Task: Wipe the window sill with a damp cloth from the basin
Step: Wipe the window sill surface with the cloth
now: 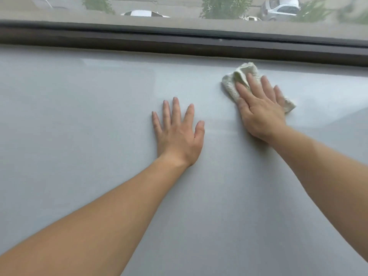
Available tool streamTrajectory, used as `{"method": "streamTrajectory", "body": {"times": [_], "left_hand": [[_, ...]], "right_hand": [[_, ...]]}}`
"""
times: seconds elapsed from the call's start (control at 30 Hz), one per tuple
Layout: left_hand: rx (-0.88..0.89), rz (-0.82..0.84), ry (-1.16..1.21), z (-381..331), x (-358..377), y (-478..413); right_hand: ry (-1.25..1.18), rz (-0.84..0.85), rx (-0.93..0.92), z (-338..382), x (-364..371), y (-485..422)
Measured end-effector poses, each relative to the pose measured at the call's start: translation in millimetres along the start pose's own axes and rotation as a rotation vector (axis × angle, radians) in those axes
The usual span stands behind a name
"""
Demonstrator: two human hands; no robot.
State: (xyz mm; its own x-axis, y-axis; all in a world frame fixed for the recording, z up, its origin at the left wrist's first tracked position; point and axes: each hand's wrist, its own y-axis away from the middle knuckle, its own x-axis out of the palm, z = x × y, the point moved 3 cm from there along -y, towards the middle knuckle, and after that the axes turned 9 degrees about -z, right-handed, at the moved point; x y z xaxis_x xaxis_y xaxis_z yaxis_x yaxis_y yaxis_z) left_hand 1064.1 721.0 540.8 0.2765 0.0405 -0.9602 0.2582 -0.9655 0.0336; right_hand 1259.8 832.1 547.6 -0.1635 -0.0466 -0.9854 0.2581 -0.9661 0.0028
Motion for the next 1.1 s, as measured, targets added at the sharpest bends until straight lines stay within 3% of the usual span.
{"method": "streamTrajectory", "body": {"times": [0.07, 0.1, 0.23, 0.33, 0.5, 0.63, 0.8, 0.9, 0.97, 1.0, 1.1], "left_hand": [[0.017, -0.019, -0.099, -4, 4, 1], [0.017, -0.023, -0.118, -5, 5, 1], [0.014, -0.024, -0.140, -4, 4, -2], [0.019, -0.025, -0.140, -4, 4, -2], [0.027, -0.004, -0.133, -3, 3, -3], [0.037, -0.003, -0.133, -4, 3, -2], [0.037, -0.002, -0.133, -3, 4, -2], [0.040, -0.010, -0.129, -4, 5, -2], [0.033, -0.012, -0.132, -3, 5, -2], [0.031, -0.011, -0.134, -3, 5, -2], [0.030, 0.003, -0.147, -4, 4, -1]], "right_hand": [[-0.020, -0.035, 0.141, 10, 3, -17], [-0.028, -0.039, 0.127, 23, 6, -19], [-0.035, 0.003, -0.231, 67, 11, -19], [-0.020, 0.021, -0.303, 53, 8, -41], [-0.026, -0.021, -0.056, -30, -8, -51], [-0.011, -0.049, 0.184, -18, -1, -18], [0.036, 0.052, -0.112, -34, -9, 3], [0.012, -0.003, 0.168, -67, -12, -18], [0.031, -0.040, 0.285, -47, -5, -12], [0.043, -0.043, 0.253, -31, -2, 2], [0.039, 0.037, -0.065, -2, -3, 63]]}}
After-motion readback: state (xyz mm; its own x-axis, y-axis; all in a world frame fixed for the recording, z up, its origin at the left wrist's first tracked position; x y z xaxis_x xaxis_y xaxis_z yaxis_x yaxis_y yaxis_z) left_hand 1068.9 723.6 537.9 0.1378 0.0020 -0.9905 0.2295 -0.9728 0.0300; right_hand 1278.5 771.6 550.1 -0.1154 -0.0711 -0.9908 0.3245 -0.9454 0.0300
